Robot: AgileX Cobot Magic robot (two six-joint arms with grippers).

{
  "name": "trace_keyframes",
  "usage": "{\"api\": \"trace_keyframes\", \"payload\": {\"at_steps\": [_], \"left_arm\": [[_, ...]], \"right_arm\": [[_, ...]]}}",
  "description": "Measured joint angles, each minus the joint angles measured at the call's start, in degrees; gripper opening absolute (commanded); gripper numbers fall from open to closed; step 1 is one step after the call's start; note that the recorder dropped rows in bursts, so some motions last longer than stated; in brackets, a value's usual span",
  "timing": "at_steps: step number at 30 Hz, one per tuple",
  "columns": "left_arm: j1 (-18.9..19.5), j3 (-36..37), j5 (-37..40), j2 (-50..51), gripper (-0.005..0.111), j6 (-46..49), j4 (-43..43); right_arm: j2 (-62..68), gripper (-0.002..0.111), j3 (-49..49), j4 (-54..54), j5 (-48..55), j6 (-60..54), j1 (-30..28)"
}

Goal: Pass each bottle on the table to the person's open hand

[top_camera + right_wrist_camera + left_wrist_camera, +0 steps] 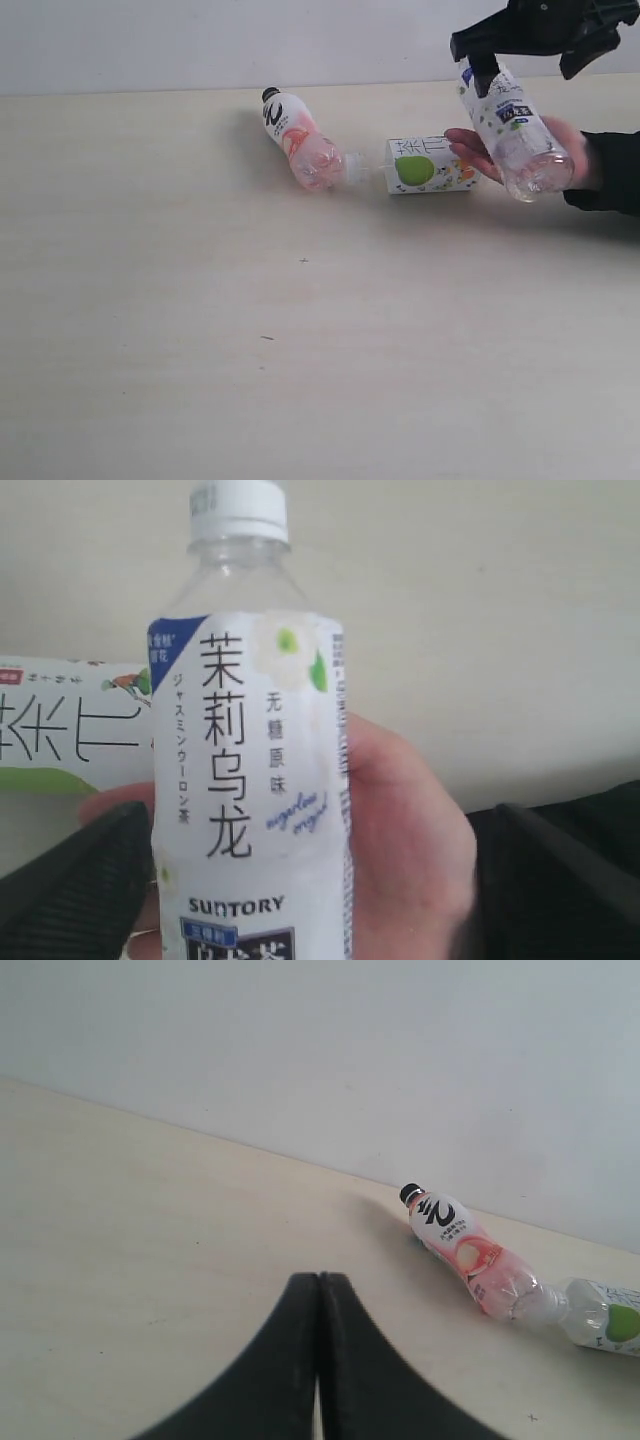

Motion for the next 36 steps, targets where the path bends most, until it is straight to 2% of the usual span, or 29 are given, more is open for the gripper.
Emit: {"api": "trace_keyframes", "payload": {"at_steps": [10, 13, 19, 24, 36], "left_arm": [[0.0, 0.0, 0.0, 0.0, 0.000, 0.0, 0.0], [0.0, 0.0, 0.0, 0.0, 0.000, 0.0, 0.0], [0.0, 0.0, 0.0, 0.0, 0.000, 0.0, 0.0], [0.0, 0.0, 0.0, 0.0, 0.000, 0.0, 0.0], [0.0, 0.0, 0.0, 0.0, 0.000, 0.0, 0.0]], "right_arm": [[-9.6, 0.085, -0.1, 4.1, 0.2, -5.2, 0.0], [-12.1, 0.077, -0.1, 5.8, 0.4, -7.3, 0.0], [-15.8, 0.042, -0.2, 6.4, 2.0, -9.6, 0.0], [-17.1, -0.001, -0.2, 6.6, 4.4, -11.1, 0.0], [-19.2, 0.000, -0.2, 19.8, 8.1, -22.8, 0.0]]}}
